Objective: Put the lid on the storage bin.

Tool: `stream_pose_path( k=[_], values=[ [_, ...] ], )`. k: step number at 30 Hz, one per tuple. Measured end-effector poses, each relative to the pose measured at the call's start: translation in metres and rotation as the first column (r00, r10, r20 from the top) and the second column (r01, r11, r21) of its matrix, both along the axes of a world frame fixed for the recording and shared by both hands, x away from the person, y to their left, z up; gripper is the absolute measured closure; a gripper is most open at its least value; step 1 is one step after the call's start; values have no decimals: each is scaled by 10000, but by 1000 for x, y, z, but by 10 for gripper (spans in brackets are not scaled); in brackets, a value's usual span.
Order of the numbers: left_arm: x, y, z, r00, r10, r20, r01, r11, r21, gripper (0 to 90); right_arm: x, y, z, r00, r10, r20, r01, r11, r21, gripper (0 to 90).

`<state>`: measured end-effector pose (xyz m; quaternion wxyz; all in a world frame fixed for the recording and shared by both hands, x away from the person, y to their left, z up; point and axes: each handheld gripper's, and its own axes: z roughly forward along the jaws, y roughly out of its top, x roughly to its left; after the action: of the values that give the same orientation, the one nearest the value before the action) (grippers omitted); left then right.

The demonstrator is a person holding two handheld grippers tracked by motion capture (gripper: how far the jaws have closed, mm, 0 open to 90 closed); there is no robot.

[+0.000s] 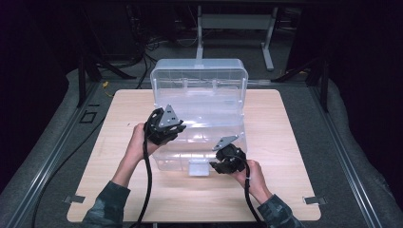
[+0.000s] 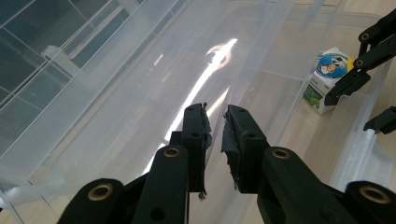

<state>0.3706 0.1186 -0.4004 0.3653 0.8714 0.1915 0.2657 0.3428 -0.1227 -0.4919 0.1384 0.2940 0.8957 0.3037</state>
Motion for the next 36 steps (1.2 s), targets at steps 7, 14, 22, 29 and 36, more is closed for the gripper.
stream_pose_path(
  k=[7,14,22,29,36],
  values=[
    [-5,2,-2,9995,225,202,-217,9990,-402,770,0,0,0,10000,-23,3,23,10000,-23,566],
    [-8,4,-3,9994,270,223,-260,9986,-460,773,0,0,1,10000,-35,38,36,9998,-194,567],
    [-16,0,-5,9981,452,412,-445,9989,-175,769,0,1,1,10000,-35,-54,34,9999,-138,564],
    [-16,2,-7,9978,470,478,-452,9983,-364,768,-1,-1,4,9998,-53,-181,50,9998,-172,546],
    [-17,2,-7,9978,471,472,-454,9983,-372,768,-12,-3,26,9999,101,83,-102,9999,114,524]
  ],
)
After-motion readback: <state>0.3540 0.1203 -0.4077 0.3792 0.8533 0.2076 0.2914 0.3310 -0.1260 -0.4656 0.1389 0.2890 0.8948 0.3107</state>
